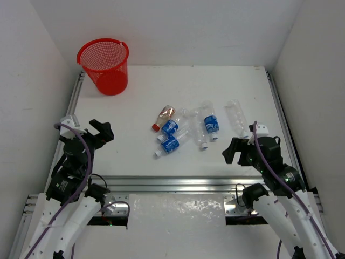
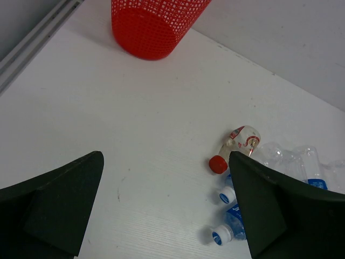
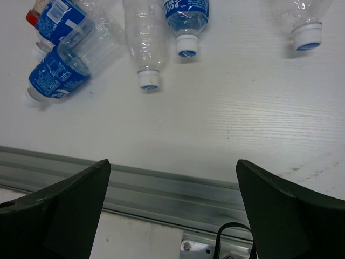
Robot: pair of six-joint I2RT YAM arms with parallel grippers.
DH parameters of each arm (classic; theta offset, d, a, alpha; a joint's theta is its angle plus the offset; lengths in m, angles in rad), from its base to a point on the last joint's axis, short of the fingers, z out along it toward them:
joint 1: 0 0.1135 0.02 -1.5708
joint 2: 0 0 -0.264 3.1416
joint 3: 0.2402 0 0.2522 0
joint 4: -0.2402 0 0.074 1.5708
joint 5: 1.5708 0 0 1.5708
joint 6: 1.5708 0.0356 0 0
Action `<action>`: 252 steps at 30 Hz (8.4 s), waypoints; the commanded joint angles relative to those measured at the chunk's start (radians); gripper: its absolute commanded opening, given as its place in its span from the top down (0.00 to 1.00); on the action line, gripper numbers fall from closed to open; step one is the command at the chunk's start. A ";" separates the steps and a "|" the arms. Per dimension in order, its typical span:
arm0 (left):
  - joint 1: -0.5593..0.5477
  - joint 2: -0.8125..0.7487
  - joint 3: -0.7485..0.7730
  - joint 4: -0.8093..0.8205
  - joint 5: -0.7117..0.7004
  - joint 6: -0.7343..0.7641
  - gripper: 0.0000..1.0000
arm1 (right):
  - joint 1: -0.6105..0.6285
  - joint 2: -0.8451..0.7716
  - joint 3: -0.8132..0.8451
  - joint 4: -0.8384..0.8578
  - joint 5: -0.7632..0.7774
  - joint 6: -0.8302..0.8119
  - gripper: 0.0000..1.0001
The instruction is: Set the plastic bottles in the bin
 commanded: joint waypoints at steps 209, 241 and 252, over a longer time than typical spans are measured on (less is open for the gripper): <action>0.195 1.101 1.059 0.205 -0.005 0.049 1.00 | 0.129 0.289 -0.124 0.533 -0.124 0.084 0.01; 0.175 0.766 0.758 0.303 0.310 -0.067 0.00 | 0.259 0.832 0.067 0.770 -0.065 0.457 0.01; 0.175 0.282 0.104 0.153 0.320 0.110 0.00 | 0.506 1.278 0.546 0.314 0.405 0.718 0.01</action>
